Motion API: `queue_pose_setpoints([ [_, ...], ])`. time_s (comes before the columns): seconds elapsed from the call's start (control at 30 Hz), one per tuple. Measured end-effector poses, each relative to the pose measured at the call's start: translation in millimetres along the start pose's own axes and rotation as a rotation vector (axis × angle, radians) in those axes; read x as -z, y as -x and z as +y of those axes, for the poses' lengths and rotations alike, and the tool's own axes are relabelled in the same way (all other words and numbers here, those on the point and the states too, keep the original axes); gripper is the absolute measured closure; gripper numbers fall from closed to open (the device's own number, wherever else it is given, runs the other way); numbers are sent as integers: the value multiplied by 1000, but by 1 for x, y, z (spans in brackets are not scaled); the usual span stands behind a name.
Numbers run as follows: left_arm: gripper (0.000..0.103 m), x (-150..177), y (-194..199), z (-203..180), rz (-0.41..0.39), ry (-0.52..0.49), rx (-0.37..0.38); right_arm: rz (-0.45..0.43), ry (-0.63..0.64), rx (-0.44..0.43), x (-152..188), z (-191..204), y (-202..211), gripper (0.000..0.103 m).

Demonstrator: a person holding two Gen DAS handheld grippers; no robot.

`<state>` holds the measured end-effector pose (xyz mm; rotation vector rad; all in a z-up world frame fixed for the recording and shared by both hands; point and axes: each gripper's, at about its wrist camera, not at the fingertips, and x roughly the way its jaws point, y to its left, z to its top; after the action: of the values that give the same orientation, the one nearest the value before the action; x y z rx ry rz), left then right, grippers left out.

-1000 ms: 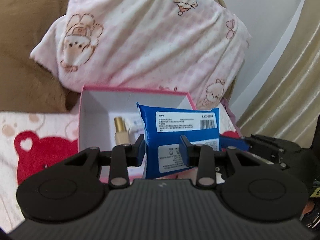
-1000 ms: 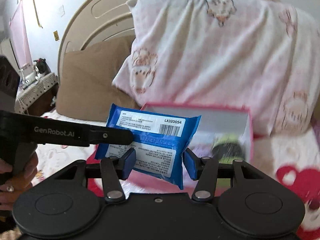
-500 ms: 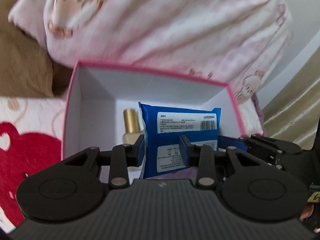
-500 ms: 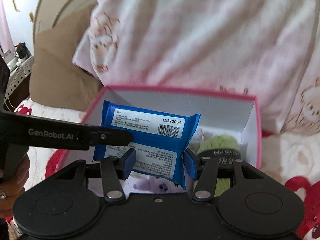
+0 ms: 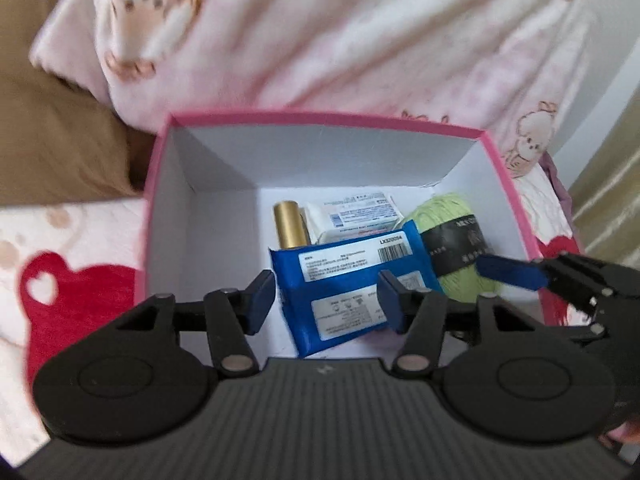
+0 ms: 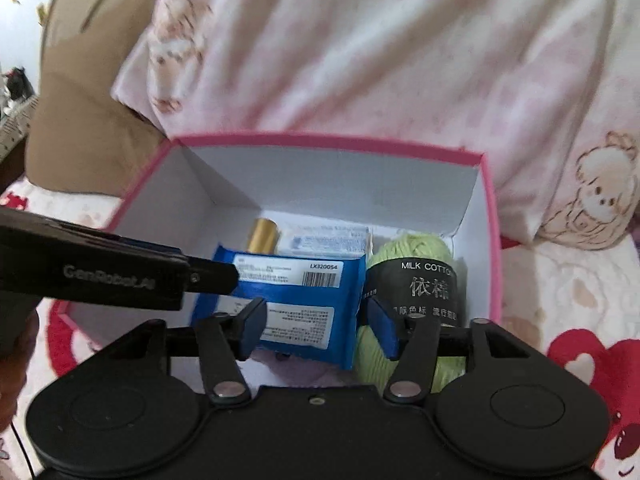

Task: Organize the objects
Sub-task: 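Lower the wet-wipe packet into the pink box and open both grippers, then move both grippers down to the clear box of floss picks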

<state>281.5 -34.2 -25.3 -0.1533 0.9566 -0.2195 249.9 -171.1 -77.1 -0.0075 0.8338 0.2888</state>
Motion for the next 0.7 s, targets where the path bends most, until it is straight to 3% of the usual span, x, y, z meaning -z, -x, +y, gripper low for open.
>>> queue_pose_setpoints([
  [0.33,33,17,97,-11,9,-111,-27,-77,24,-84,15,28,87,19],
  [0.53,21,39,144,-20,-22,-187,-52,-204,103,-58,30,54,139,7],
  [0.7,14,62,169,-15,-37,-175,-38,-249,147,-18,46,69,157,5],
])
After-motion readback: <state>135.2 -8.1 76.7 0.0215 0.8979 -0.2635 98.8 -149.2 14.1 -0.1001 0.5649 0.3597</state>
